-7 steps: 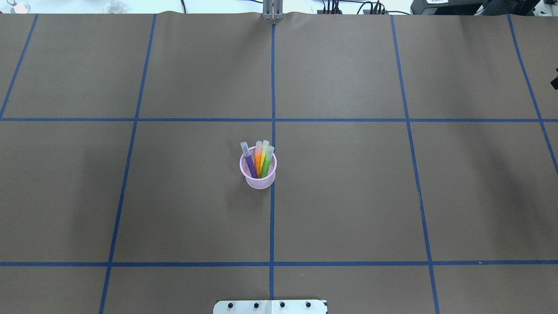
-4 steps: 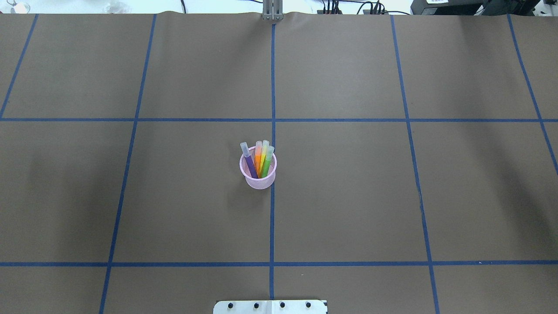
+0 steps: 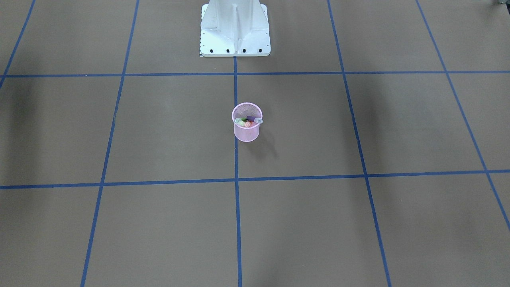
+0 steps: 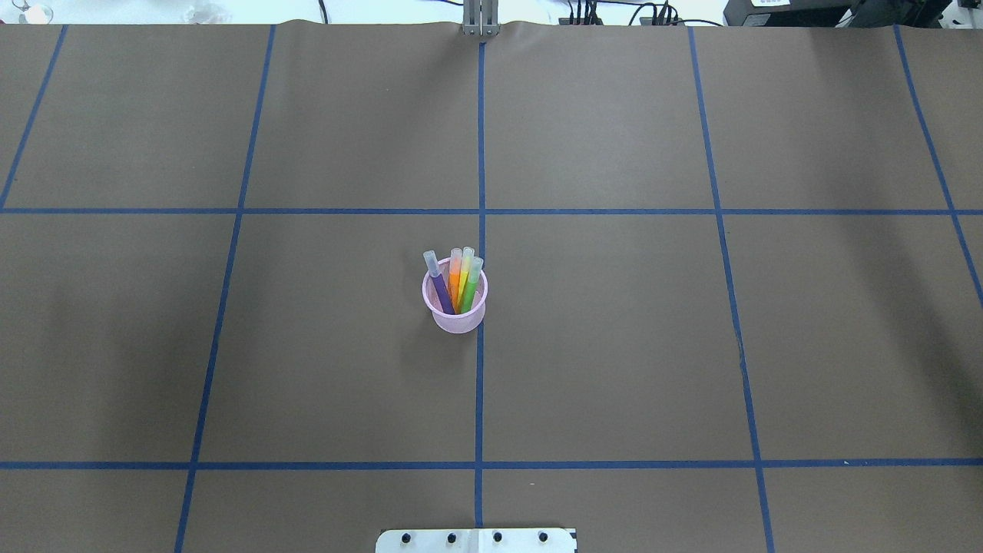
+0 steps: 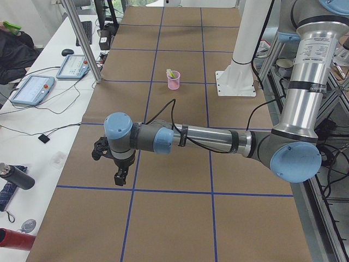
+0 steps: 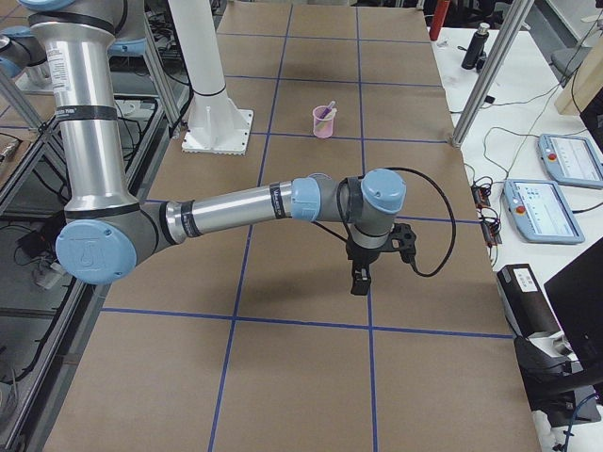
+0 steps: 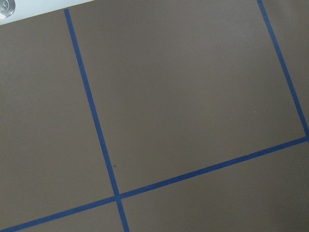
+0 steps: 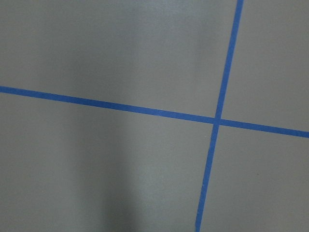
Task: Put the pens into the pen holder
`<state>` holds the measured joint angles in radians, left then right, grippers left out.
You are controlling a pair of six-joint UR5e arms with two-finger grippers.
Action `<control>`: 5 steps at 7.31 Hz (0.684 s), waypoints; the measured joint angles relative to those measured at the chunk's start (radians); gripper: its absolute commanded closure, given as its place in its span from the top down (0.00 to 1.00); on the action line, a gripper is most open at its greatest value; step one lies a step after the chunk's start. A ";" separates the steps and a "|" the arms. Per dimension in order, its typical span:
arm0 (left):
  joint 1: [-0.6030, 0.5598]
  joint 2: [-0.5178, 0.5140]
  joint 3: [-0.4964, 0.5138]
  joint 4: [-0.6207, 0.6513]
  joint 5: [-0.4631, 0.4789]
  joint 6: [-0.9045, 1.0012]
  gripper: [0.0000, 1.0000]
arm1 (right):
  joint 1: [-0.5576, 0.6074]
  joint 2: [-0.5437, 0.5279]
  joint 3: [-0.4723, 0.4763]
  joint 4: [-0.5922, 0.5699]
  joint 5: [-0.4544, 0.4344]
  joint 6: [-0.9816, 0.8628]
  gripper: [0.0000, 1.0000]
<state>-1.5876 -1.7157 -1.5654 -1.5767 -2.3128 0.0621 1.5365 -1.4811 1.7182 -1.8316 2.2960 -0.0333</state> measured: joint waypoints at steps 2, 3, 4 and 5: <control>0.001 0.033 -0.050 0.041 0.010 -0.011 1.00 | 0.011 -0.039 0.000 0.016 0.000 -0.004 1.00; 0.001 0.039 -0.055 0.044 0.011 -0.011 1.00 | 0.018 -0.063 0.000 0.038 0.000 -0.006 1.00; 0.002 0.042 -0.055 0.045 0.012 -0.011 1.00 | 0.034 -0.093 0.000 0.052 0.001 -0.008 1.00; 0.002 0.044 -0.053 0.046 0.012 -0.011 1.00 | 0.057 -0.123 0.000 0.066 0.004 -0.010 1.00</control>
<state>-1.5860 -1.6721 -1.6189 -1.5311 -2.3010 0.0509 1.5938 -1.6038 1.7182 -1.7660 2.2999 -0.0429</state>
